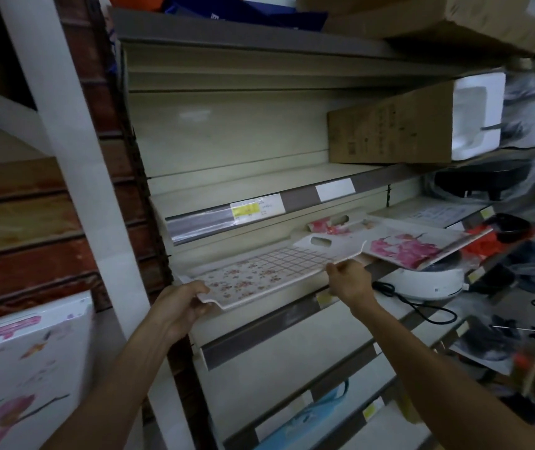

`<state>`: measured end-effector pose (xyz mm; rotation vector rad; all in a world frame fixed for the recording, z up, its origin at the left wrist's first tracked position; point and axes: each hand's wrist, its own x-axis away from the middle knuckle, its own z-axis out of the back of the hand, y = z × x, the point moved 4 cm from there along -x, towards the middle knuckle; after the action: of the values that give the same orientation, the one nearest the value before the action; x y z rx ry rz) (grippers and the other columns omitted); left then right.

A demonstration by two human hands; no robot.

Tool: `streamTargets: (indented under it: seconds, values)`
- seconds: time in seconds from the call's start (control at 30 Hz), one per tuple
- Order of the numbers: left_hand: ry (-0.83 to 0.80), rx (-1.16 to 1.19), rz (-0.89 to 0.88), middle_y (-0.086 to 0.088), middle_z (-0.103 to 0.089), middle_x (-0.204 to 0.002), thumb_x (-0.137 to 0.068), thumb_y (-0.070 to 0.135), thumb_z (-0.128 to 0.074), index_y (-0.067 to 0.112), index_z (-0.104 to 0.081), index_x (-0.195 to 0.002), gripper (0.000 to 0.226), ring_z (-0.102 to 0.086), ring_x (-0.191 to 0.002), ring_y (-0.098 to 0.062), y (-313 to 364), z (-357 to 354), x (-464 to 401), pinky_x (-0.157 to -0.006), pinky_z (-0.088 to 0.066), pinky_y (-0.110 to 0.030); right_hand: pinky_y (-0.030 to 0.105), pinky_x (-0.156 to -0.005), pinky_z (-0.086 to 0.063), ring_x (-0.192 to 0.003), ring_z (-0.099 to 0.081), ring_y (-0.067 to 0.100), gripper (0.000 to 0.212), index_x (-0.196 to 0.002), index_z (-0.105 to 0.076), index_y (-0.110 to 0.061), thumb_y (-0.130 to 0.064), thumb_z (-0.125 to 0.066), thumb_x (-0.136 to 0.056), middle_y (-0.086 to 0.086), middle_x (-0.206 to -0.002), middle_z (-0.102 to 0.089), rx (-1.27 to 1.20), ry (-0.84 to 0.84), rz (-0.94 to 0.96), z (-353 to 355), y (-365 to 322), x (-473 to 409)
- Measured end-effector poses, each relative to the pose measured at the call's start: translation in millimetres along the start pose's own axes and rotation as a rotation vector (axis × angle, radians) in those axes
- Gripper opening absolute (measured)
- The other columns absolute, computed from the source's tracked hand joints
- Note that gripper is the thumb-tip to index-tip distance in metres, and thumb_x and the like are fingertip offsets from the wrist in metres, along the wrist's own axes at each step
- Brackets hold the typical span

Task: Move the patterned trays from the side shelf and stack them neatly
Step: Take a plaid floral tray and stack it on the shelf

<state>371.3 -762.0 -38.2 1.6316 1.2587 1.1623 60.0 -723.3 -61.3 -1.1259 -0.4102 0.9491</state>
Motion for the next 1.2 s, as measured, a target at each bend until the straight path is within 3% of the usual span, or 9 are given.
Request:
streamTargets:
  seconds: [0.1, 0.27, 0.37, 0.47, 0.63, 0.83, 0.93, 1.1, 1.2]
  values:
    - [0.026, 0.043, 0.007, -0.020, -0.066, -0.104, -0.084, -0.012, -0.053, -0.003, -0.062, -0.090, 0.015, -0.065, -0.092, -0.029, 1, 7, -1, -0.056, -0.059, -0.025, 0.049, -0.083, -0.058, -0.086, -0.070, 0.036, 0.029, -0.091, -0.056, -0.004, -0.032, -0.058, -0.095, 0.018, -0.090, -0.066, -0.443, -0.054, -0.296, -8, 9, 0]
    - [0.008, 0.045, 0.009, -0.020, -0.067, -0.101, -0.086, -0.011, -0.052, -0.005, -0.062, -0.094, 0.015, -0.065, -0.089, -0.029, -2, 13, 20, -0.049, -0.059, -0.024, 0.059, -0.082, -0.056, -0.100, -0.066, 0.041, 0.023, -0.105, -0.051, -0.007, -0.028, -0.056, -0.097, 0.022, -0.106, -0.066, -1.006, -0.172, -0.451, -21, 2, -2]
    - [-0.010, 0.013, -0.001, -0.019, -0.071, -0.098, -0.085, -0.010, -0.053, -0.005, -0.063, -0.098, 0.017, -0.069, -0.083, -0.028, -3, 15, 33, -0.046, -0.056, -0.022, 0.056, -0.062, -0.058, -0.095, -0.064, 0.039, 0.022, -0.118, -0.043, -0.011, -0.019, -0.050, -0.099, 0.020, -0.107, -0.062, -1.179, -0.121, -0.535, -24, 1, -1]
    - [-0.034, -0.028, -0.024, -0.014, -0.075, -0.095, -0.084, -0.008, -0.056, -0.001, -0.065, -0.101, 0.020, -0.073, -0.078, -0.025, -4, 20, 46, -0.051, -0.056, -0.025, 0.044, -0.050, -0.054, -0.082, -0.063, 0.033, 0.030, -0.122, -0.046, -0.010, 0.001, -0.044, -0.095, 0.016, -0.097, -0.062, -1.209, 0.002, -0.587, -25, 4, 3]
    - [-0.074, -0.146, -0.109, -0.015, -0.074, -0.102, -0.086, 0.002, -0.063, 0.004, -0.067, -0.101, 0.015, -0.072, -0.081, -0.024, -8, 35, 70, -0.063, -0.057, -0.032, 0.039, -0.053, -0.058, -0.086, -0.068, 0.033, 0.042, -0.128, -0.055, -0.004, 0.009, -0.043, -0.089, 0.017, -0.114, -0.067, -1.175, 0.088, -0.597, -33, 14, 23]
    - [-0.062, -0.211, -0.161, -0.020, -0.070, -0.112, -0.086, 0.035, -0.069, 0.007, -0.058, -0.124, 0.048, -0.070, -0.095, -0.038, 6, 75, 91, -0.074, -0.058, -0.044, 0.042, -0.074, -0.060, -0.089, -0.069, 0.029, 0.036, -0.121, -0.057, -0.006, 0.009, -0.051, -0.088, 0.015, -0.106, -0.068, -1.153, 0.150, -0.592, -23, 17, 73]
    - [0.010, -0.292, -0.230, -0.014, -0.068, -0.114, -0.086, 0.040, -0.067, 0.015, -0.051, -0.128, 0.052, -0.071, -0.094, -0.034, 22, 99, 98, -0.081, -0.058, -0.050, 0.045, -0.089, -0.056, -0.087, -0.066, 0.028, 0.032, -0.117, -0.053, -0.009, 0.007, -0.047, -0.090, 0.013, -0.098, -0.065, -1.114, 0.131, -0.595, -17, 15, 103]
    - [0.236, -0.719, -0.511, -0.007, -0.057, -0.121, -0.092, 0.035, -0.059, 0.018, -0.049, -0.129, 0.042, -0.059, -0.106, -0.025, 51, 129, 114, -0.091, -0.049, -0.038, 0.045, -0.084, -0.054, -0.069, -0.057, 0.024, 0.011, -0.095, -0.053, -0.003, 0.003, -0.044, -0.093, 0.011, -0.079, -0.054, -0.972, 0.096, -0.579, -13, 2, 153]
    - [0.262, -0.911, -0.628, -0.004, -0.057, -0.121, -0.091, 0.032, -0.060, 0.013, -0.055, -0.125, 0.038, -0.056, -0.103, -0.020, 64, 143, 126, -0.086, -0.043, -0.031, 0.051, -0.095, -0.048, -0.078, -0.057, 0.028, 0.016, -0.082, -0.049, -0.006, -0.003, -0.045, -0.097, 0.012, -0.080, -0.053, -0.924, 0.073, -0.561, -13, -9, 182]
